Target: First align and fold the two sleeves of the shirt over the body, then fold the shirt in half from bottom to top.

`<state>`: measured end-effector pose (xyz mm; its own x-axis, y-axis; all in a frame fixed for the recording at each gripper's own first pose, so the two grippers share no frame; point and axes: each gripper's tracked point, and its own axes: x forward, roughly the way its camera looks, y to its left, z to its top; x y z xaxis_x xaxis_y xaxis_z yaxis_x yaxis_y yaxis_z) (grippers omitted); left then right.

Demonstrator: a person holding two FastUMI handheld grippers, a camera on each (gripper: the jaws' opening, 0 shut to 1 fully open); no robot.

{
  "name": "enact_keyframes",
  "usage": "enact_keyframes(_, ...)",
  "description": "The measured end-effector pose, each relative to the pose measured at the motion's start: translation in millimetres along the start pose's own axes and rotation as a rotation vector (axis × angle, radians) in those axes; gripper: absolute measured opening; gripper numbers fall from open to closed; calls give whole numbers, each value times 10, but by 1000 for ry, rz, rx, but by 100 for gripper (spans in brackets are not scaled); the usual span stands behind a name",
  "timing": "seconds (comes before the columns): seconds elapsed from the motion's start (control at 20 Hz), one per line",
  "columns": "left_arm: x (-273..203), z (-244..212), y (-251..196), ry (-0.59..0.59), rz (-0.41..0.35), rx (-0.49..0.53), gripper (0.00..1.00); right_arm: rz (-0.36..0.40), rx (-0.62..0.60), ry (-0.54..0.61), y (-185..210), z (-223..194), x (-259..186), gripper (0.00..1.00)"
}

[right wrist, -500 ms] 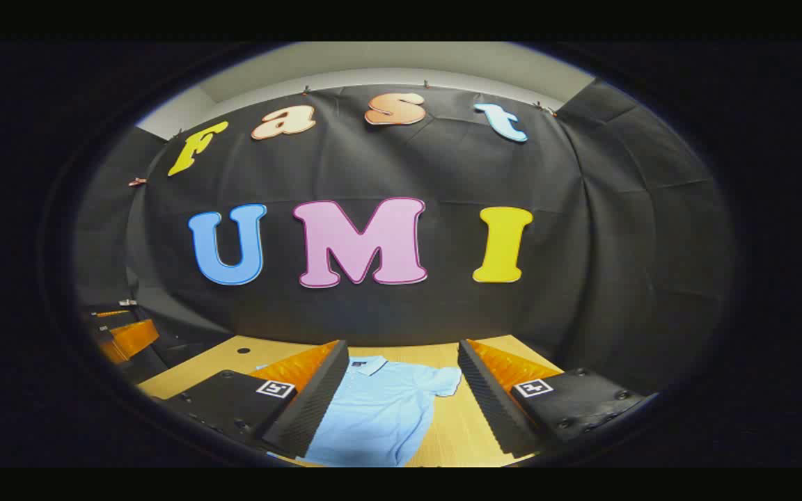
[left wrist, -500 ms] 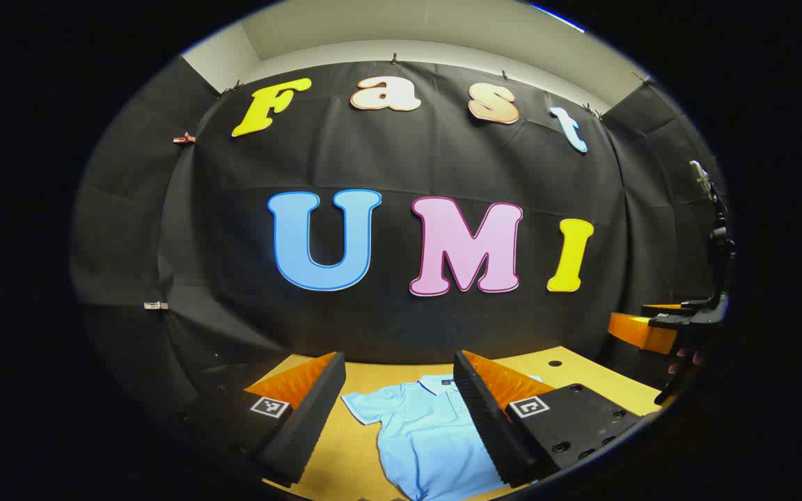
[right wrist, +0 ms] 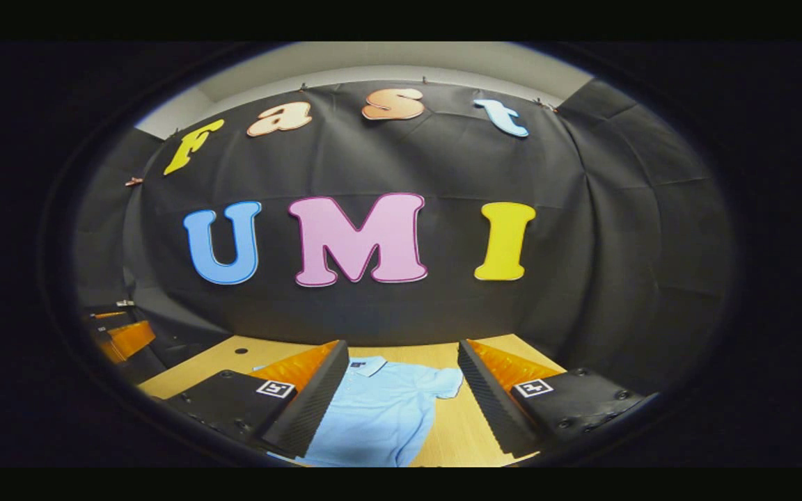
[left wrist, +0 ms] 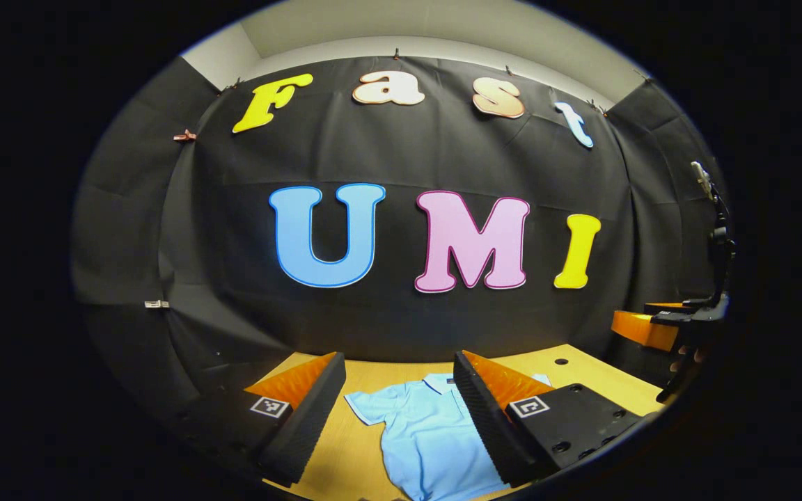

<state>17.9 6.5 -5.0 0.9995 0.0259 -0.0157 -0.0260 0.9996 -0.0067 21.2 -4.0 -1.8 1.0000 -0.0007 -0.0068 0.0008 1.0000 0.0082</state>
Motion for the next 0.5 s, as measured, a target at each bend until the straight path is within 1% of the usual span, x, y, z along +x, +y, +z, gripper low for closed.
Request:
enact_keyframes(0.35, 83, -18, 56, 6, 26, 2, 99, 8, -19, 9, -104, -43, 188, 98)
enact_keyframes(0.5, 127, -17, 42, 9, 29, 7, 99, 8, -26, 32, -166, -139, 312, 98)
